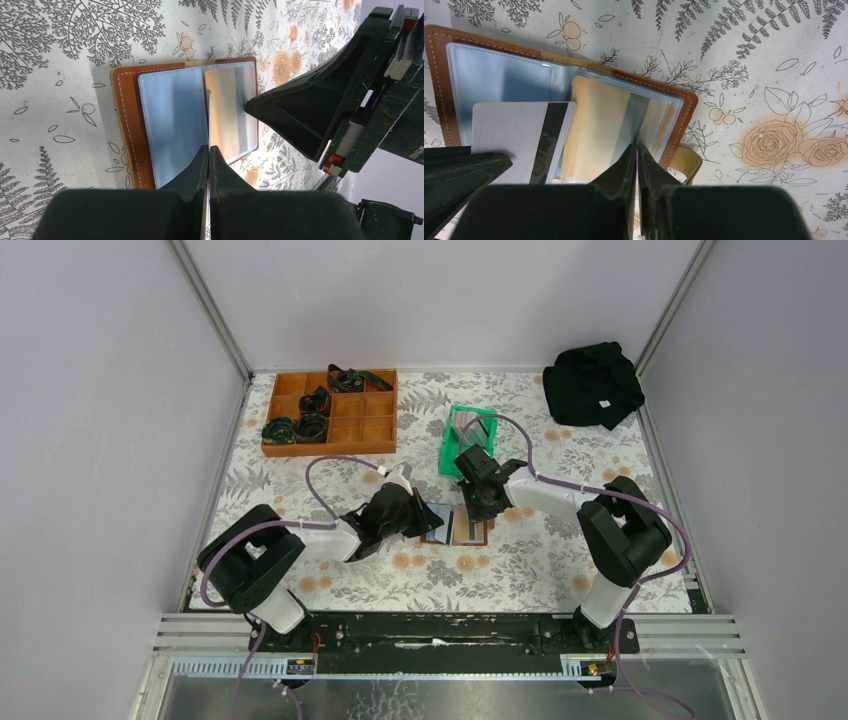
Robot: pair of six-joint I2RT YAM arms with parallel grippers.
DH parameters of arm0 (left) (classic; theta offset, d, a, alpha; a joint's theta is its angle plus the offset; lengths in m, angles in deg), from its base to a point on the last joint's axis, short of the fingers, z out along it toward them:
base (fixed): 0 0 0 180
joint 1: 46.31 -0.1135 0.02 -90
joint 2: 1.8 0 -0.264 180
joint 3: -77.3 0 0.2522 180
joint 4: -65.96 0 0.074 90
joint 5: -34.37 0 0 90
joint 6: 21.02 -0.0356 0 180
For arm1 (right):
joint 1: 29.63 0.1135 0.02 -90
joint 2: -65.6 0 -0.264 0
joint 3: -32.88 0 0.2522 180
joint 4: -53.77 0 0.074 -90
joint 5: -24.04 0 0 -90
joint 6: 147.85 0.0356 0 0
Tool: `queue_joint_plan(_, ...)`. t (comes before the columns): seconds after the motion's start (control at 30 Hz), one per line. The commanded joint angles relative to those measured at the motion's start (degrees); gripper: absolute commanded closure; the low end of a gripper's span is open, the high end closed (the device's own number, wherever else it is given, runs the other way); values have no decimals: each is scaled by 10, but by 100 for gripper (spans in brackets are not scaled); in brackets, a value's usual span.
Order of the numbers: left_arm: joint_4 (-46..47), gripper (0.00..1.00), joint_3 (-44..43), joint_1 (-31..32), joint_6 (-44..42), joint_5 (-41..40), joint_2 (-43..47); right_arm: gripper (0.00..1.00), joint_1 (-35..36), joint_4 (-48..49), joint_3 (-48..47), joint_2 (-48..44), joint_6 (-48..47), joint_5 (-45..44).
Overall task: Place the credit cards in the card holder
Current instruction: Insert the credit card into the card holder.
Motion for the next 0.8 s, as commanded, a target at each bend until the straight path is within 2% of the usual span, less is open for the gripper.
queue_joint_plan(0.0, 23, 100, -9, -6, -8, -9, -7, 90, -3, -6, -2, 1, -1, 3)
queue_joint_plan(0.77, 44, 100, -30, -14, -1, 15, -49, 90, -6, -1, 5, 7, -3, 7)
